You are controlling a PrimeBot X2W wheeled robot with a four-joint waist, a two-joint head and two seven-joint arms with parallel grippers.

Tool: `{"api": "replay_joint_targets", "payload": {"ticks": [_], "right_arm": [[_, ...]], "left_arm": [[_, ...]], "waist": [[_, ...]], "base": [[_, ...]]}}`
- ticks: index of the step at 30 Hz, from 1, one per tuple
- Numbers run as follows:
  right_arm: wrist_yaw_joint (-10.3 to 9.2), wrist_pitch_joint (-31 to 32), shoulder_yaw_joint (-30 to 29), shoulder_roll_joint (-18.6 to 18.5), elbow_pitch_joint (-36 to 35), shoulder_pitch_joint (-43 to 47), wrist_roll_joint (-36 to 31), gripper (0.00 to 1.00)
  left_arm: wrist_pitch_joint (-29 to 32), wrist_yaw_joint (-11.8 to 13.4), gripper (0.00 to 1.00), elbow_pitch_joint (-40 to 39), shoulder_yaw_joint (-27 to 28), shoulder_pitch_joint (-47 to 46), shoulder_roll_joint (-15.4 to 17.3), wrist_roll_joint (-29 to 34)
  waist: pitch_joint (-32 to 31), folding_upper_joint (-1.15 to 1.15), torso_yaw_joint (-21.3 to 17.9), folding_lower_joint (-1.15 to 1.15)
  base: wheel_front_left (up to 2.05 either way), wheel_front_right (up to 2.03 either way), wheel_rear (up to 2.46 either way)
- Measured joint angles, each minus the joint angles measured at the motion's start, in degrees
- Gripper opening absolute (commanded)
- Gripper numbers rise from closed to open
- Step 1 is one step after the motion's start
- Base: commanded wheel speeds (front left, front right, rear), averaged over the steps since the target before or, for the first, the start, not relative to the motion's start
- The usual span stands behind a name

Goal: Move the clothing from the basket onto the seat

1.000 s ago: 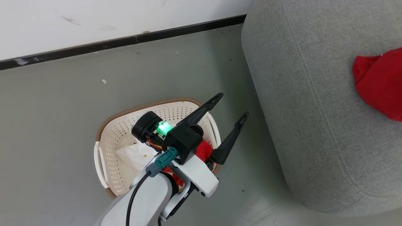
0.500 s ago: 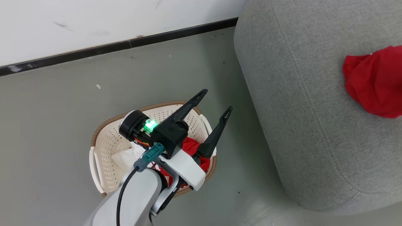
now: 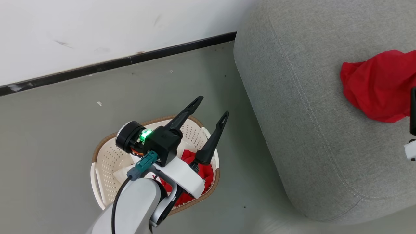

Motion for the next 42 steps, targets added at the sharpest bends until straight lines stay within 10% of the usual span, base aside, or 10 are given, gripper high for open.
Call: {"api": "replay_joint_targets", "payload": {"ticks": [42], "right_arm": [[0.0, -0.42, 14.59, 9.48, -15.56, 7.73, -10.02, 1.0]], "left_arm": [[-8.89, 9.7, 1.0, 6.64, 18.93, 19.67, 4.54, -5.69]], "waist": [[-14.74, 0.0, 6.13, 0.0]], "base": [[0.0, 0.0, 0.0]]}}
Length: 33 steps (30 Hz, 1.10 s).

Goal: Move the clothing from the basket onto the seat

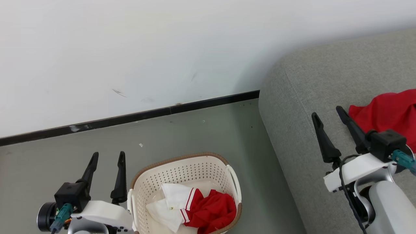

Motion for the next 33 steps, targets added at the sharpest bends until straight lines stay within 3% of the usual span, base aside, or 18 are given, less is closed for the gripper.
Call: {"api": "replay_joint_targets", "payload": {"ticks": [16, 33], "right_arm": [[0.0, 0.0, -1.16, 4.68, -1.68, 10.35, -2.87, 1.0], [0.0, 0.0, -2.5, 6.25, -3.94, 17.17, -4.03, 1.0]], "left_arm": [[-0.01, 0.82, 1.0, 0.47, 1.82, 6.39, -0.6, -0.07], [-0.01, 0.69, 1.0, -0.56, 3.14, 9.69, -0.71, 0.1]], "waist": [[-5.75, 0.0, 3.28, 0.0], [-9.07, 0.0, 3.59, 0.0]], "base": [[0.0, 0.0, 0.0], [0.0, 0.0, 0.0]]}}
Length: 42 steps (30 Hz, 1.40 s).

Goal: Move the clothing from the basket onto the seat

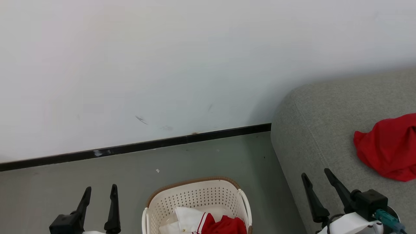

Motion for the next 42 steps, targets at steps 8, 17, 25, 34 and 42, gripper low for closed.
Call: {"api": "replay_joint_targets", "payload": {"ticks": [8, 17, 25, 34, 42], "right_arm": [[0.0, 0.0, -0.42, 0.27, -1.32, 0.53, -0.48, 1.0], [0.0, 0.0, -0.51, 0.7, -2.75, 1.38, -0.57, 1.0], [0.0, 0.0, -0.75, 0.96, -3.04, 1.59, -0.59, 1.0], [0.0, 0.0, -0.91, 1.03, -3.53, 2.43, -0.89, 1.0], [0.0, 0.0, -1.38, 1.11, -5.45, 2.38, 2.43, 1.0]], "left_arm": [[0.0, -0.01, 1.0, -0.94, 0.71, 0.01, 0.03, 0.42], [0.0, -0.24, 1.0, -1.43, 1.18, 0.23, 0.02, 1.08], [0.0, -0.38, 1.0, -1.78, 1.66, 0.32, 0.02, 1.43], [0.0, -0.49, 1.0, -1.69, 1.58, 0.87, 0.3, 1.9], [0.02, -1.02, 1.0, -1.54, 0.11, 0.67, 0.66, 2.5]], "waist": [[0.44, 0.0, 0.1, 0.0], [1.01, 0.0, 0.4, 0.0], [1.4, 0.0, 0.48, 0.0], [2.18, 0.0, 0.46, 0.0], [3.29, 0.0, 0.34, 0.0]], "base": [[0.0, 0.0, 0.0], [0.0, 0.0, 0.0], [0.0, 0.0, 0.0], [0.0, 0.0, 0.0], [0.0, 0.0, 0.0]]}}
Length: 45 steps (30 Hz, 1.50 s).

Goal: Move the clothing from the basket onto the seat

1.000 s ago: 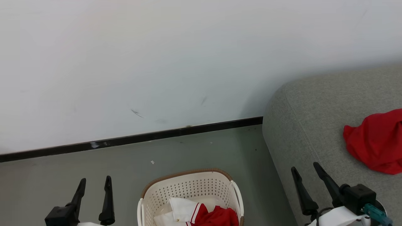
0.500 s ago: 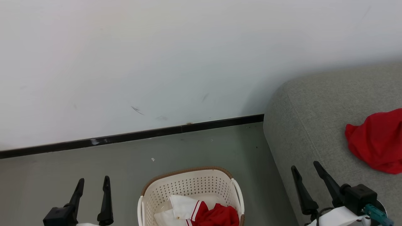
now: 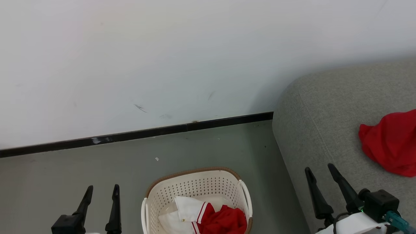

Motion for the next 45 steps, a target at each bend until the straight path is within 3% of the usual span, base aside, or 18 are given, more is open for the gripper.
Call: {"api": "replay_joint_targets", "payload": {"ticks": [17, 45], "right_arm": [[0.0, 0.0, -2.63, 0.07, -3.14, -0.53, -0.67, 1.0], [0.0, 0.0, -3.58, 0.09, -8.72, -9.32, -1.79, 1.0]], "left_arm": [[4.16, -3.9, 1.0, 2.44, -6.95, -8.28, 1.23, 4.38], [10.63, -9.56, 1.0, 13.68, -16.5, -26.21, -1.99, 10.59]], "waist": [[4.85, 0.0, -0.52, 0.0], [19.86, 0.0, -4.62, 0.0]], "base": [[0.0, 0.0, 0.0], [0.0, 0.0, 0.0]]}}
